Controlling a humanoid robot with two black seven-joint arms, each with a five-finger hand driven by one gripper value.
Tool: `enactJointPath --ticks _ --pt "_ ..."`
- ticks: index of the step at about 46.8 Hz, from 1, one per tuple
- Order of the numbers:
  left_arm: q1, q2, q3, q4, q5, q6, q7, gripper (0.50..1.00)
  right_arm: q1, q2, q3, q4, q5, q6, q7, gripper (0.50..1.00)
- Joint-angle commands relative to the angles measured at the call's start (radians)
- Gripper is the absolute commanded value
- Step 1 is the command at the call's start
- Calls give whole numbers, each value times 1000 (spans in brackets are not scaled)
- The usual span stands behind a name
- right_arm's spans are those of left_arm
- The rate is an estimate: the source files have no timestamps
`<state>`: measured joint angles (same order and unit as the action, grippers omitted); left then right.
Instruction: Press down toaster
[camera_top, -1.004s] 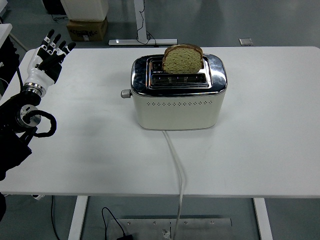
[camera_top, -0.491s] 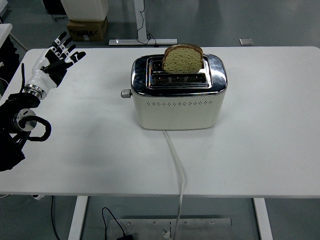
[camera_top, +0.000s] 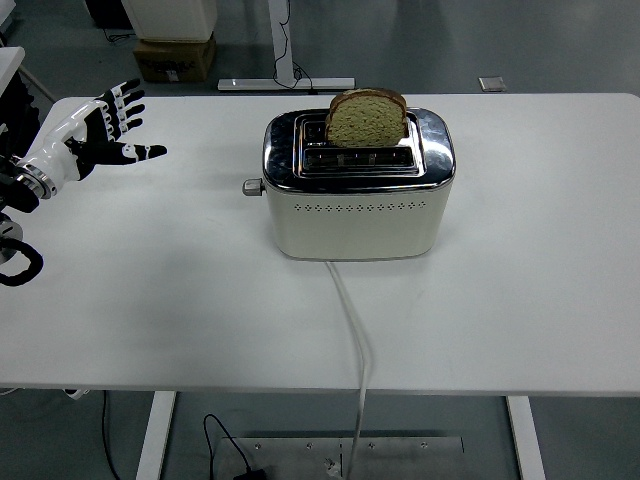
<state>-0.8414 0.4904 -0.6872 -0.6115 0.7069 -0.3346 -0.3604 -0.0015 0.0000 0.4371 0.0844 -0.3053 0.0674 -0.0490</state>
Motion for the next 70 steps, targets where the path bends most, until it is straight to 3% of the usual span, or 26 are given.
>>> enactJointPath --ticks 1,19,46,70 --pt "-7 16 0 -28 68 0 0 1000 0 0 0 0 0 0 0 998" --pt "18 142 15 -254 252 -1 -6 1000 0 0 0 1 0 0 0 998" --pt "80 229 83 -461 474 0 -35 1000 0 0 0 0 0 0 0 998" --pt "81 221 83 -482 643 16 -37 1000 0 0 0 0 0 0 0 998"
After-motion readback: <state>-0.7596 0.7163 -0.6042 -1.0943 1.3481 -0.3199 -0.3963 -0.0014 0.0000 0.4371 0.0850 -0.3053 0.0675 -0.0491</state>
